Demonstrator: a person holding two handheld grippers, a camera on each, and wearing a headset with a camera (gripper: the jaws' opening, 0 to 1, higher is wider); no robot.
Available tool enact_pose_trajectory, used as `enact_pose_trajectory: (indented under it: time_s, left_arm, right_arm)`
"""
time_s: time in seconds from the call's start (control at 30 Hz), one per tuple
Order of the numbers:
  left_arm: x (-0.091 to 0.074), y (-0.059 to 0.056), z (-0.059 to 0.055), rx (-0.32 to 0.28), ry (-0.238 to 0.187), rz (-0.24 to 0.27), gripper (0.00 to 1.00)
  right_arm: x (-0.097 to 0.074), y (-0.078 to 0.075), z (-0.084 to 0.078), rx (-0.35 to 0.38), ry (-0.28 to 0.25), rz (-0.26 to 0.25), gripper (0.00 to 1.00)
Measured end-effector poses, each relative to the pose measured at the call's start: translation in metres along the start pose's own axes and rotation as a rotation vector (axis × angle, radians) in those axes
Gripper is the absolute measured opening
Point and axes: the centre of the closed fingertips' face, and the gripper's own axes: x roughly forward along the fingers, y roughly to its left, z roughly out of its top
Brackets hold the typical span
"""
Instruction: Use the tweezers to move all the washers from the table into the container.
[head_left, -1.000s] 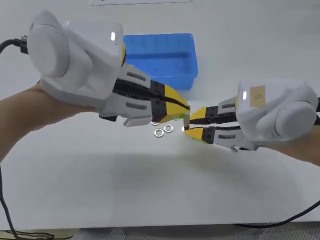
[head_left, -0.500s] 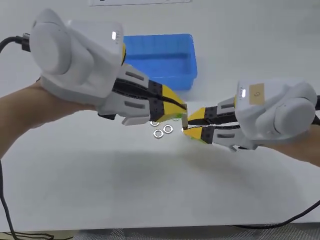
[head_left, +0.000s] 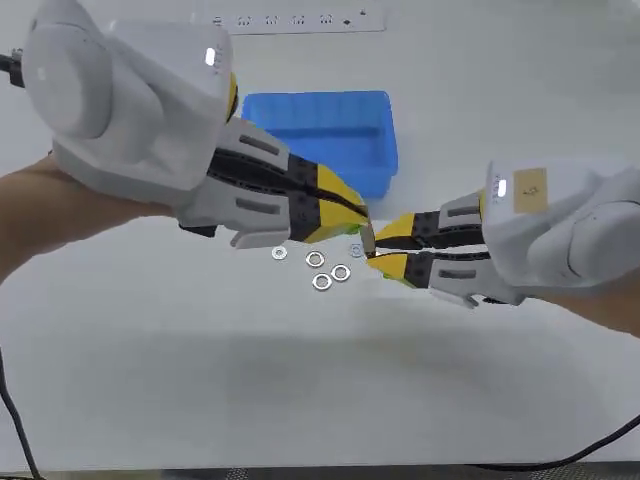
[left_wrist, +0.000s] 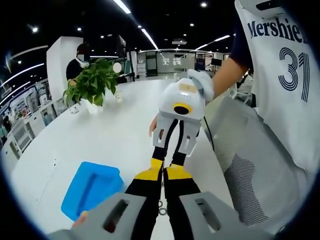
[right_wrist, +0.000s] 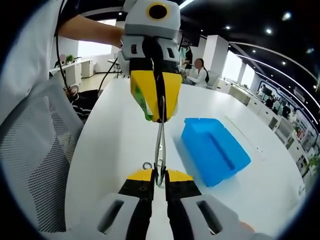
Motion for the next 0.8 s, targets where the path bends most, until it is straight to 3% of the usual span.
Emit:
enact_pose_trajectory:
  time_s: [0.43, 0.57, 0.8]
  left_arm:
    - [-0.024, 0.023, 0.022, 0.093, -0.001, 0.048, 0.05]
    - [-0.025, 0.03, 0.02, 0.116, 0.008, 0.057, 0.05]
    - [-0.035, 0.055, 0.023, 0.137, 0.01, 0.062, 0.05]
  right_arm:
    - [-0.007, -0.029, 0.038, -0.091, -0.024, -0.06, 0.09]
    - [-0.004, -0.039, 0.044, -0.114, -0.025, -0.064, 0.09]
    - [0.002, -0.06, 0.052, -0.124, -0.034, -0.083, 0.09]
